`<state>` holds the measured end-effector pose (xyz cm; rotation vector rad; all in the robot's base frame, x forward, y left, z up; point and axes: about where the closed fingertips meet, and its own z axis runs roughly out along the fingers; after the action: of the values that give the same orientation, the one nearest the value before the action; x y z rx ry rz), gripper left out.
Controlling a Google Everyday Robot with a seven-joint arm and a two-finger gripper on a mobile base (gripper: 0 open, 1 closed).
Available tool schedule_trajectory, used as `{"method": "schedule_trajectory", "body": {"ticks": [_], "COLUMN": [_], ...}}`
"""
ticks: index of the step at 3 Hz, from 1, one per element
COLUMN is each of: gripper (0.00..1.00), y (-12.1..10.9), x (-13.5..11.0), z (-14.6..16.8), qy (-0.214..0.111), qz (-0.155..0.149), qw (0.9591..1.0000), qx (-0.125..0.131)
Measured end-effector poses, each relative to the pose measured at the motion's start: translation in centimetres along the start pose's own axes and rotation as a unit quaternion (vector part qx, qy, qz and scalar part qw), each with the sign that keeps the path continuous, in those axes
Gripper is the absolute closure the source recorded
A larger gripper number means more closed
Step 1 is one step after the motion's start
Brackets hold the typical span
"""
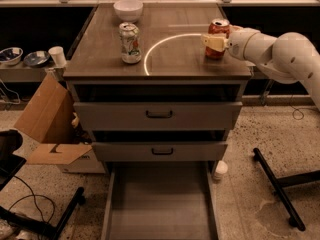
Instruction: Place coke can into bottom drawer
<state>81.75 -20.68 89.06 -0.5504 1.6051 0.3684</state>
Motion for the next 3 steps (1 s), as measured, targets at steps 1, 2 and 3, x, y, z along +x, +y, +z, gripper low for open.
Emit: {"method": "schedule_trajectory", "body": {"ticks": [1,2,3], "gripper": [0.64,0.88,1.0], "y": [0.0,0.0,1.0], "x": [0.0,0.0,-1.7], "z": [0.0,0.0,-0.7], "qy": [0.0,0.0,-0.013], "qz": [0.0,0.0,-0.012], "qw": [1.0,1.0,0.9998], "qx": [0.0,0.0,-0.006]}}
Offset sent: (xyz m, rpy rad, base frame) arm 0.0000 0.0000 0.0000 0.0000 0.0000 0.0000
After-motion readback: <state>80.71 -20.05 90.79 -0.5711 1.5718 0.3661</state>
